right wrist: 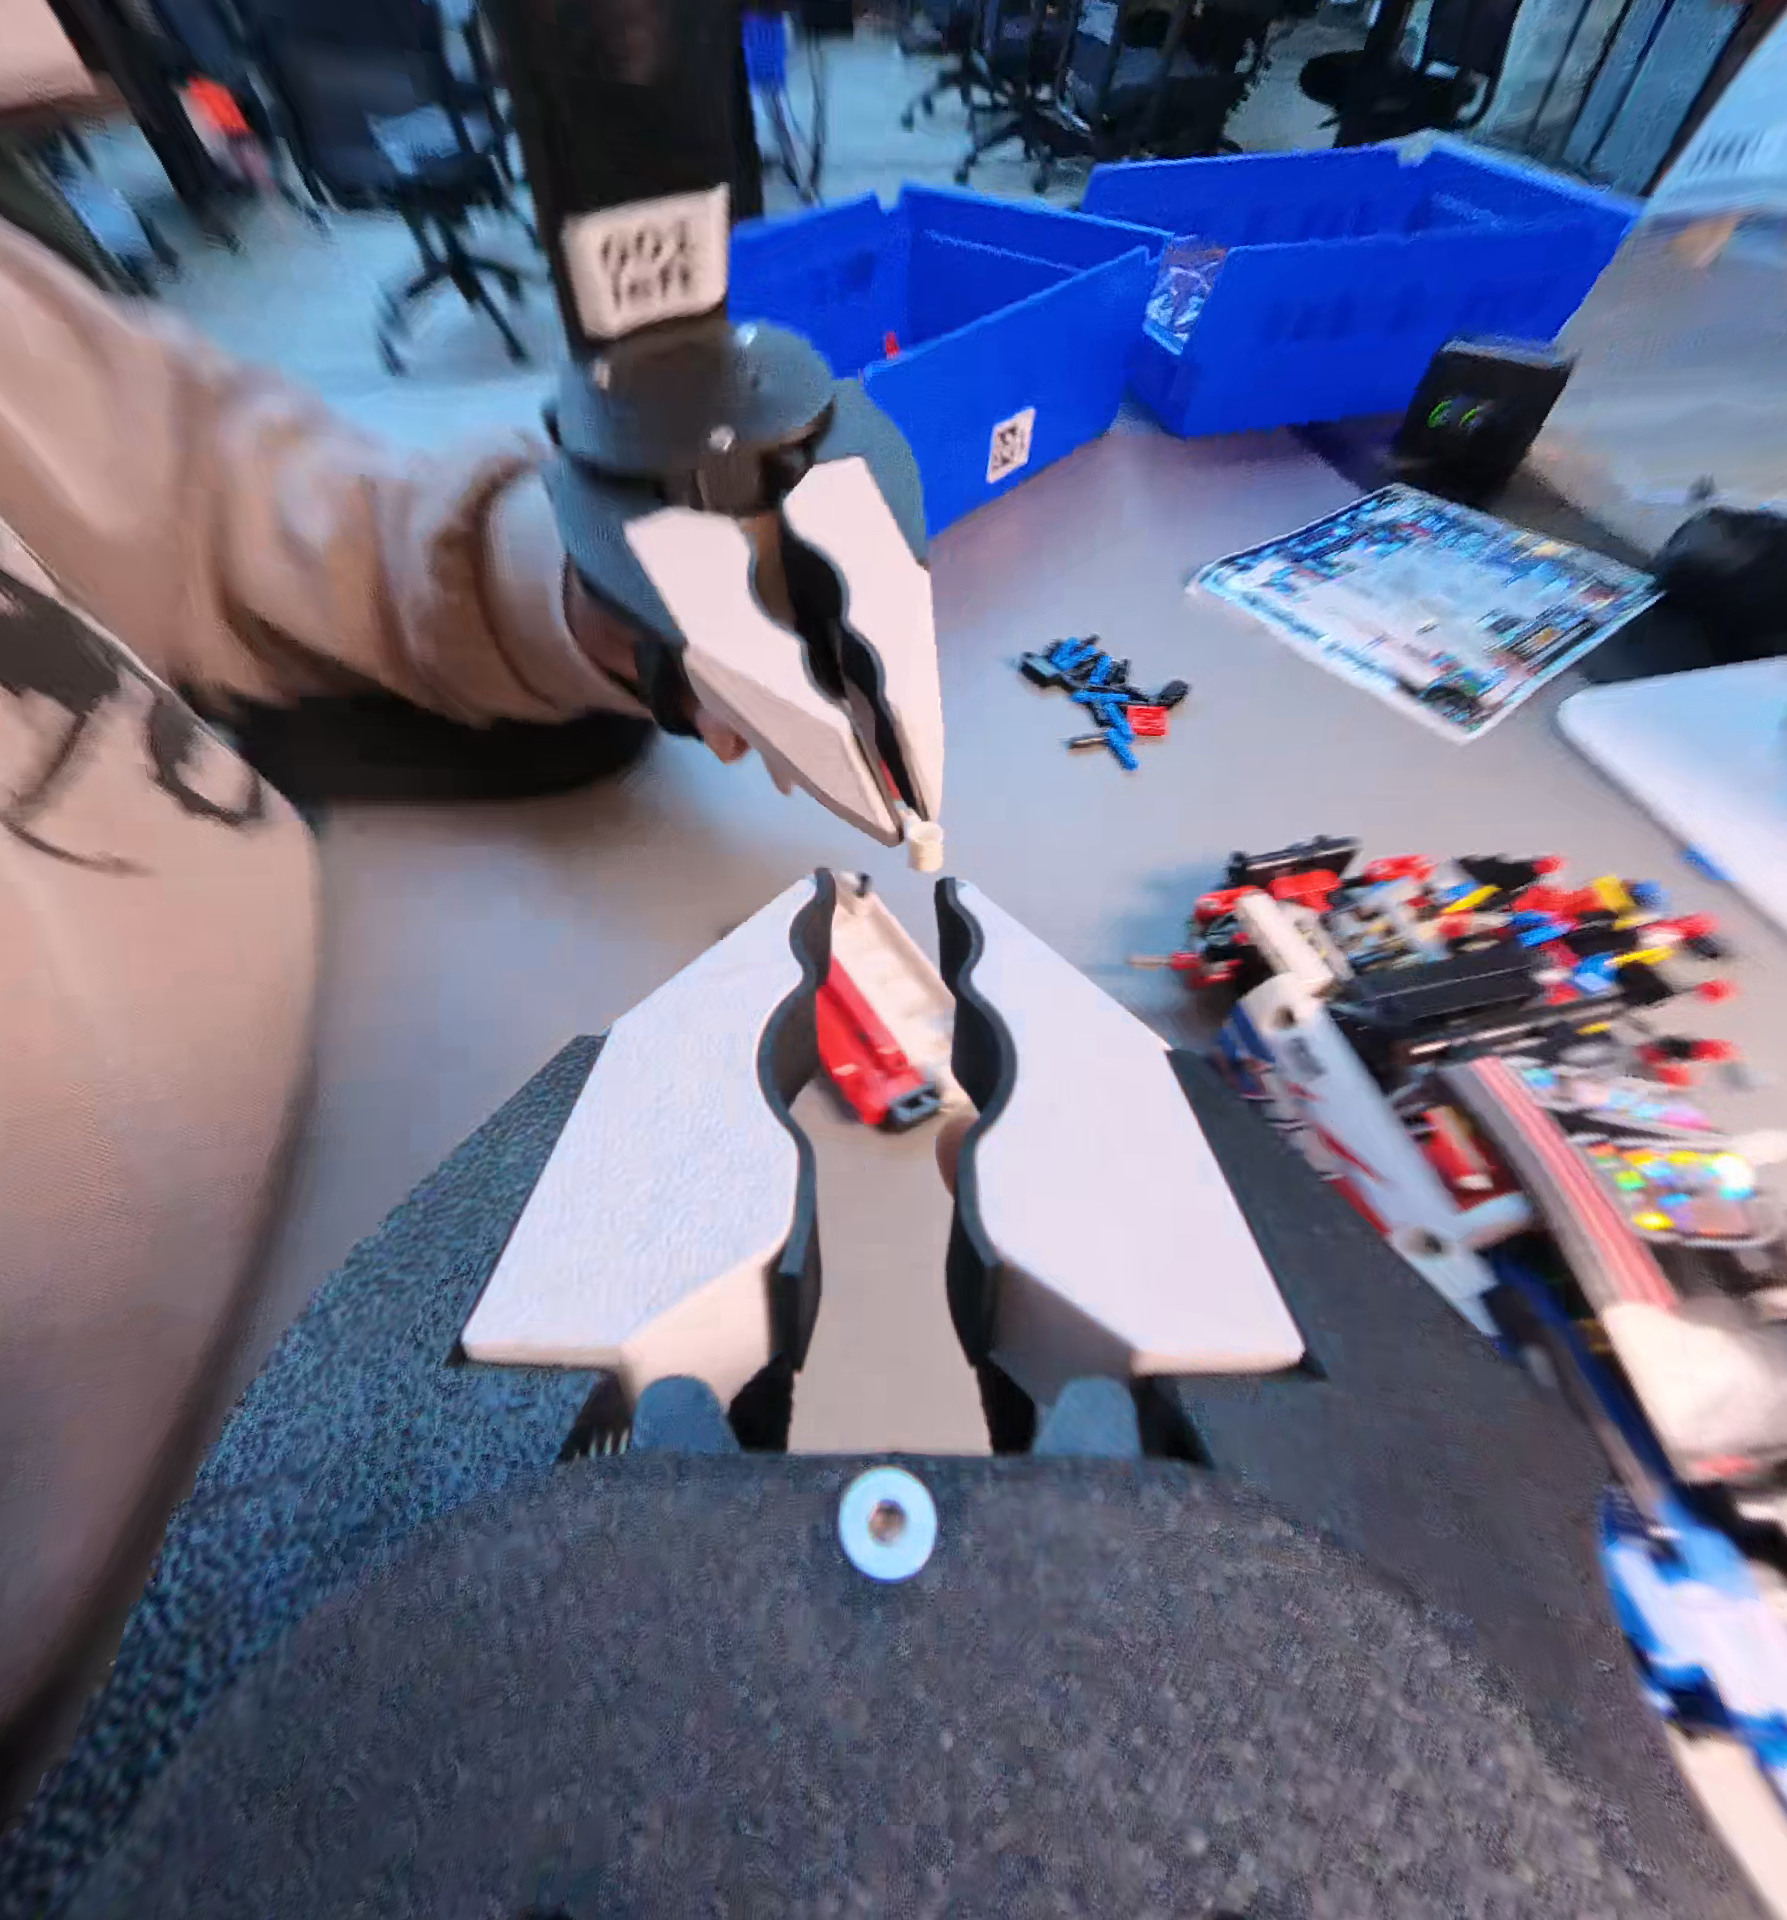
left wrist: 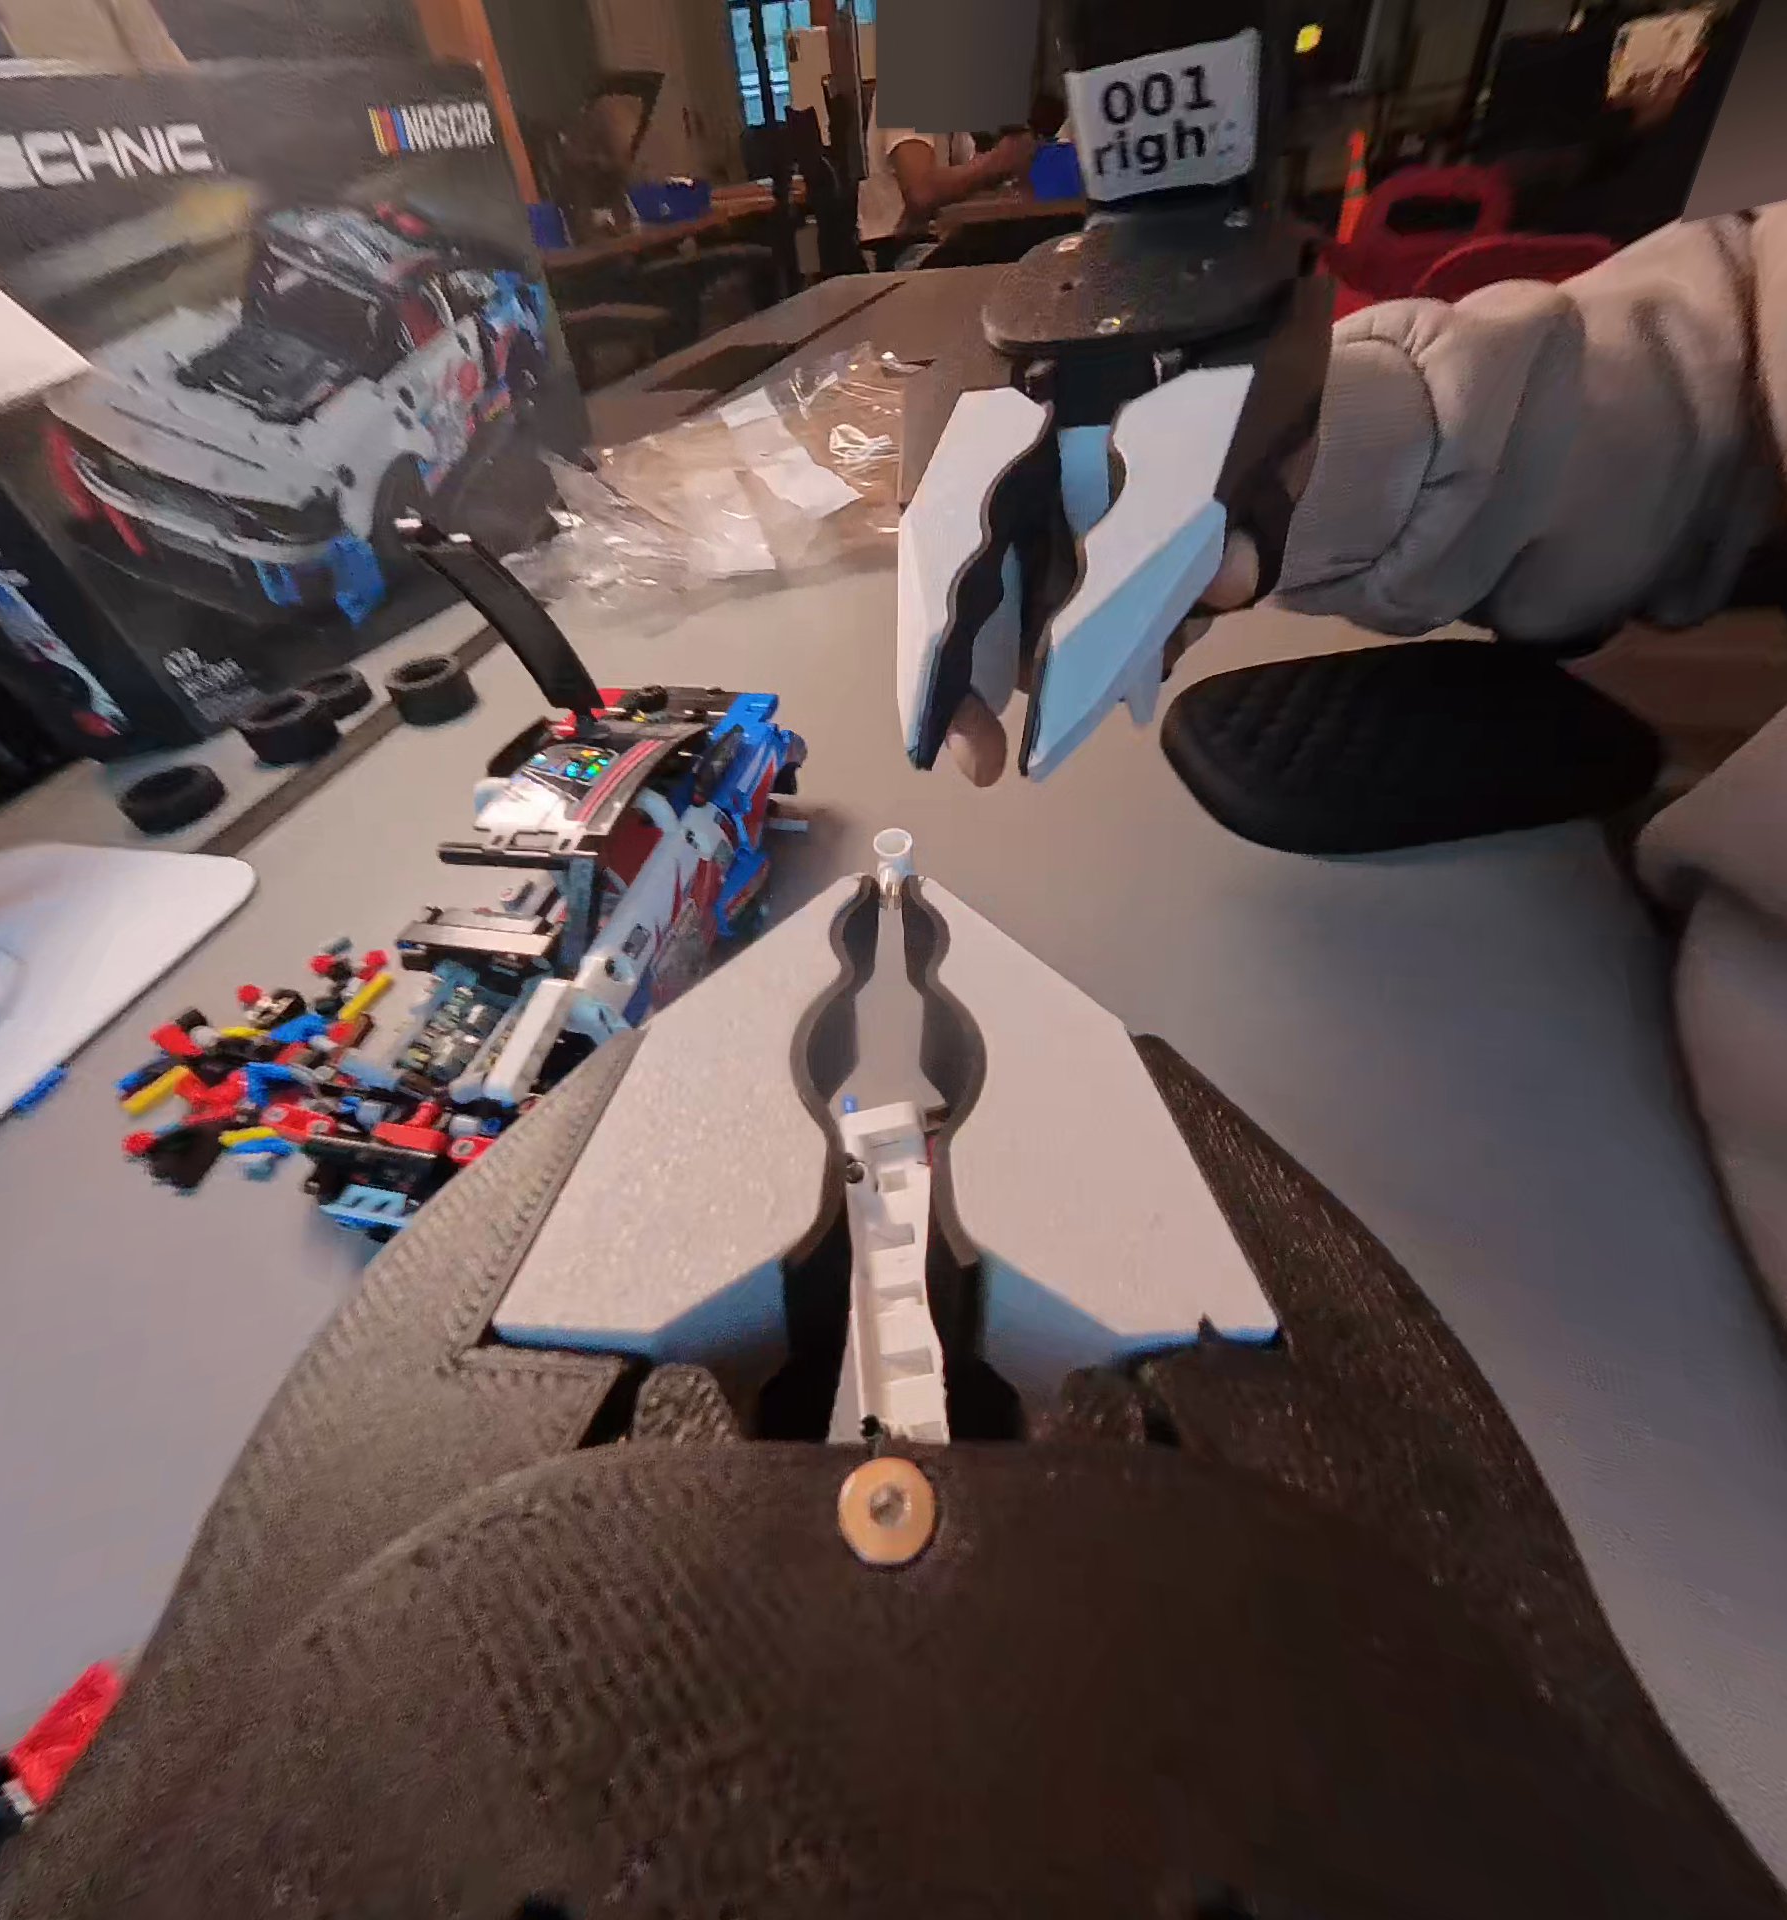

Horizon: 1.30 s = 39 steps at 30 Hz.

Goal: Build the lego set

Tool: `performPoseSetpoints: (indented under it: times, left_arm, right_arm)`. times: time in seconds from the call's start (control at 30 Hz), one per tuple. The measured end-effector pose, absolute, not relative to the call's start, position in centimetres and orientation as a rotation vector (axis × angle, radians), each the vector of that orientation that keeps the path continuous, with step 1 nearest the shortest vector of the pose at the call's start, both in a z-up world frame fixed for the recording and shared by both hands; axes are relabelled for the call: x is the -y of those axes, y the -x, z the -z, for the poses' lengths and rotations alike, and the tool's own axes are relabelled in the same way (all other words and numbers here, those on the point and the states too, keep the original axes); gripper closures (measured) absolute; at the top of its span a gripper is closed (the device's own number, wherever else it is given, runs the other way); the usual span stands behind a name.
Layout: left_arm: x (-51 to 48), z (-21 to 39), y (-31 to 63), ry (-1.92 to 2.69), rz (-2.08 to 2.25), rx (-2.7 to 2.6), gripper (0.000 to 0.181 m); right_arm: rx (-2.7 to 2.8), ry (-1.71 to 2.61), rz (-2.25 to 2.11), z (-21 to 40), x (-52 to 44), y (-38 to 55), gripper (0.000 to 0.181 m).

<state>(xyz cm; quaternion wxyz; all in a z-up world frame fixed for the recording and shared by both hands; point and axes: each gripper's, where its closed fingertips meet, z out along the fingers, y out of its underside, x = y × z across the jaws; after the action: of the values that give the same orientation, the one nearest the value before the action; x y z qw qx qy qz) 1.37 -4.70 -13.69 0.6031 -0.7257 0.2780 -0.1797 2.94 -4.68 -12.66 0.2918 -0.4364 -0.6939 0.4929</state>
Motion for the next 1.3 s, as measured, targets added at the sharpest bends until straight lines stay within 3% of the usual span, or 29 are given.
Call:
performPoseSetpoints:
  times: [0.23,1.3]
  left_arm:
    - [5.2,13.0,-2.3,1.576,0.196,-0.765,0.179]
    - [6.8,12.6,-4.2,1.596,0.639,-0.652,0.179]
  right_arm:
    - [1.710,1.383,-1.692,11.5,5.0,-3.4,0.166]
    - [1.938,1.057,-1.435,12.3,7.1,-3.5,0.178]
